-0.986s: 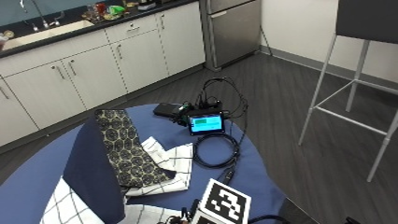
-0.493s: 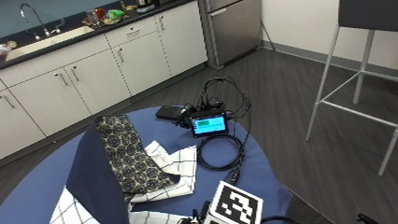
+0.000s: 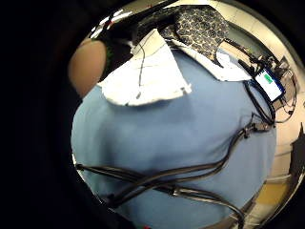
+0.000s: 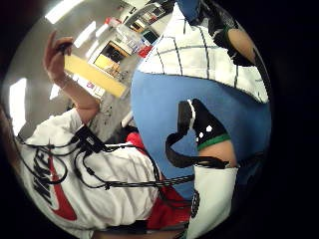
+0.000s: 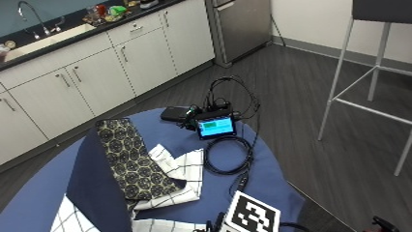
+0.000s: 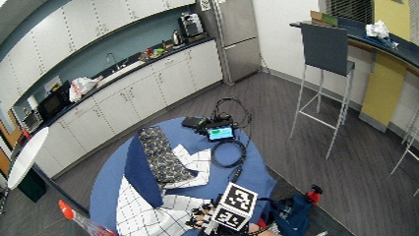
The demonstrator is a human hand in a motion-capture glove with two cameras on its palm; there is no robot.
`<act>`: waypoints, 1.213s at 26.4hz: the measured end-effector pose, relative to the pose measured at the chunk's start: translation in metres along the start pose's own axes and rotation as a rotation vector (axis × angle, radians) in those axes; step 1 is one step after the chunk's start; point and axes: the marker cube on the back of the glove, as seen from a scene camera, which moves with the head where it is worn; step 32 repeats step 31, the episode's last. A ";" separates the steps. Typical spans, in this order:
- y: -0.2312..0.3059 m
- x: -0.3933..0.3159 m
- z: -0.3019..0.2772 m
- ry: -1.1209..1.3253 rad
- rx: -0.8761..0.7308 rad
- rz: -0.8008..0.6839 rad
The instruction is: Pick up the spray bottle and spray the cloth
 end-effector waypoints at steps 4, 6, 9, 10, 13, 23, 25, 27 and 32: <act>0.000 -0.001 0.003 0.005 -0.009 -0.002; 0.000 -0.002 0.005 0.009 -0.017 -0.006; -0.001 -0.004 0.006 0.016 -0.020 -0.014; -0.001 -0.005 0.005 0.019 -0.019 -0.016; 0.000 -0.004 0.003 0.026 -0.017 -0.014; 0.005 -0.003 0.003 0.027 -0.021 -0.003; 0.006 -0.003 0.003 0.030 -0.020 -0.003; 0.006 -0.002 0.002 0.039 -0.015 0.000; 0.004 0.003 -0.001 0.065 -0.004 0.005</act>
